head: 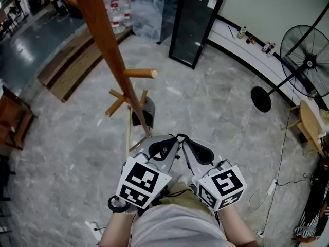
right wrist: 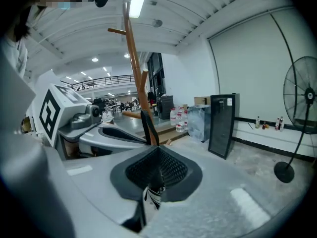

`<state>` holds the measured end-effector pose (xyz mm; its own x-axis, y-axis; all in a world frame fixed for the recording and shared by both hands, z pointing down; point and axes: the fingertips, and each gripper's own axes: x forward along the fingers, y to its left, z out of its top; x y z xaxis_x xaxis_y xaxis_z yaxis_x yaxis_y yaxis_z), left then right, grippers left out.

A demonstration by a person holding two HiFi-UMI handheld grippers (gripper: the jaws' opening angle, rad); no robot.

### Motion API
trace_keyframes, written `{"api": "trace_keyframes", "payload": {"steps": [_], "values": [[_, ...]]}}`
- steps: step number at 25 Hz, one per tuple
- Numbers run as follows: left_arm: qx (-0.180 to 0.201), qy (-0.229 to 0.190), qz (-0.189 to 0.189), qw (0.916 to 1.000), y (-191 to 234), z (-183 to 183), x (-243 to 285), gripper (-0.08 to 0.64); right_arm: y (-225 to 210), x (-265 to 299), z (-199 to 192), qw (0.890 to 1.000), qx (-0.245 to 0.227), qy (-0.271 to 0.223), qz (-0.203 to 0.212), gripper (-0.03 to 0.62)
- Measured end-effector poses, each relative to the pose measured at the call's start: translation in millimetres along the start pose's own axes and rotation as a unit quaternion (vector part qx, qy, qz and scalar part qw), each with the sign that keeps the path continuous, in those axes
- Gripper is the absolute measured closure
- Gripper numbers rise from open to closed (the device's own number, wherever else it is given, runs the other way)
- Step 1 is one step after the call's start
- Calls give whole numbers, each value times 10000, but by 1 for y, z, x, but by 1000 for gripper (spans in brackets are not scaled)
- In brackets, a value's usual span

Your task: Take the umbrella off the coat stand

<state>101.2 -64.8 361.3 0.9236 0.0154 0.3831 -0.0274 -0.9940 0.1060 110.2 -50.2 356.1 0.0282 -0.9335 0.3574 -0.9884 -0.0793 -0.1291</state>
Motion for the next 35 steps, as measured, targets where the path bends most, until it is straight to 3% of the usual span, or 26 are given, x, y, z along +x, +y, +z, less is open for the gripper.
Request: {"api": "trace_keyframes", "payload": {"steps": [11,19,35], "values": [[265,226,-582,9977,-50,5,56,541,-61,-42,-20,9974,349,-32,-627,589],[332,285,-856,9954,-67,11,79,541,-84,-59,-24,9955,413,-25,-855,589],[289,314,-859,9954,-73,14,90,541,-98,-63,-25,9954,459,-50,-841,589]]}}
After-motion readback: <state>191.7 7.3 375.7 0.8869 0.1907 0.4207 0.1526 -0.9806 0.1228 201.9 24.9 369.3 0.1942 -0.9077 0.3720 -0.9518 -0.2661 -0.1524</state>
